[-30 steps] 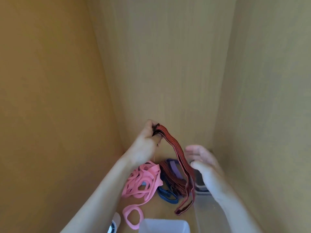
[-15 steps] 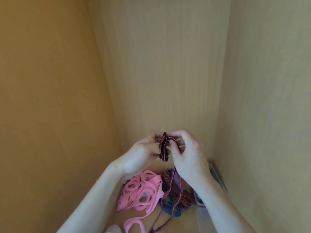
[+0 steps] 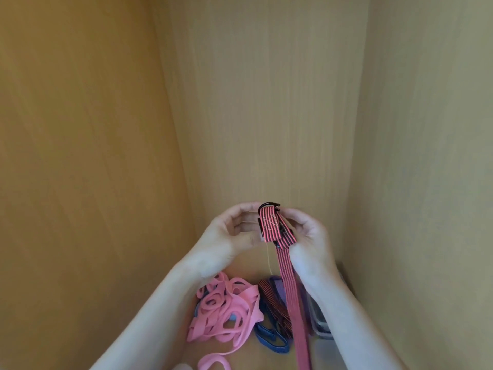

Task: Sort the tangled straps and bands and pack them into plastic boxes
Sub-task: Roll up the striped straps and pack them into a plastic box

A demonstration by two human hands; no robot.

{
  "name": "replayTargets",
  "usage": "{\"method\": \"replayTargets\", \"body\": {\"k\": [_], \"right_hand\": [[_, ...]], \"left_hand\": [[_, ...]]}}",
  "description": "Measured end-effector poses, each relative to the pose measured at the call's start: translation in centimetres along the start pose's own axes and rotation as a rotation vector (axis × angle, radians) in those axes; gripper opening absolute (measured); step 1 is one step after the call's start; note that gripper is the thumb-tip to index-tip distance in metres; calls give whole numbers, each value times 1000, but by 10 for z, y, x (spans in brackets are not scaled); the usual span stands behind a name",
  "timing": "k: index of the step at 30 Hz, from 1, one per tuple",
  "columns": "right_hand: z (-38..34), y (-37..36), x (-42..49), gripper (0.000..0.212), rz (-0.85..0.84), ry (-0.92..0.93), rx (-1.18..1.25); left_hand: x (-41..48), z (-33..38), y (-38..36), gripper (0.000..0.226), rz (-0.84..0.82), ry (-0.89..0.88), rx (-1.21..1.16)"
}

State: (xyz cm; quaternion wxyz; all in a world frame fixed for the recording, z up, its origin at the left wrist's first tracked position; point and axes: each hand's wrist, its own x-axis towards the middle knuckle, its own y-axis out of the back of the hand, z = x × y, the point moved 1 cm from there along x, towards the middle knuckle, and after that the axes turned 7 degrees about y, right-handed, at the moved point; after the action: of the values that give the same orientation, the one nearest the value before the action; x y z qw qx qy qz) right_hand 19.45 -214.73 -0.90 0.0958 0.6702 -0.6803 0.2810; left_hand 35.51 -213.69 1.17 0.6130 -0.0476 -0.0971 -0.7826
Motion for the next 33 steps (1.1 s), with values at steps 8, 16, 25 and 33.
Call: {"method": "replayTargets", "body": {"k": [8, 16, 25, 33], "right_hand": [[-5, -12, -3, 11, -15, -144, 102], [-27, 7, -16, 44, -269, 80, -185], [-17, -17, -28, 38, -36, -117, -182], [-10, -18, -26, 27, -126, -427, 249]], "left_hand": [[1, 7, -4, 23, 160, -221, 34], [-5, 1, 0, 18, 244, -249, 220], [-8, 3, 0, 22, 293, -324, 294], [-6, -1, 4, 26, 323, -351, 337]]}}
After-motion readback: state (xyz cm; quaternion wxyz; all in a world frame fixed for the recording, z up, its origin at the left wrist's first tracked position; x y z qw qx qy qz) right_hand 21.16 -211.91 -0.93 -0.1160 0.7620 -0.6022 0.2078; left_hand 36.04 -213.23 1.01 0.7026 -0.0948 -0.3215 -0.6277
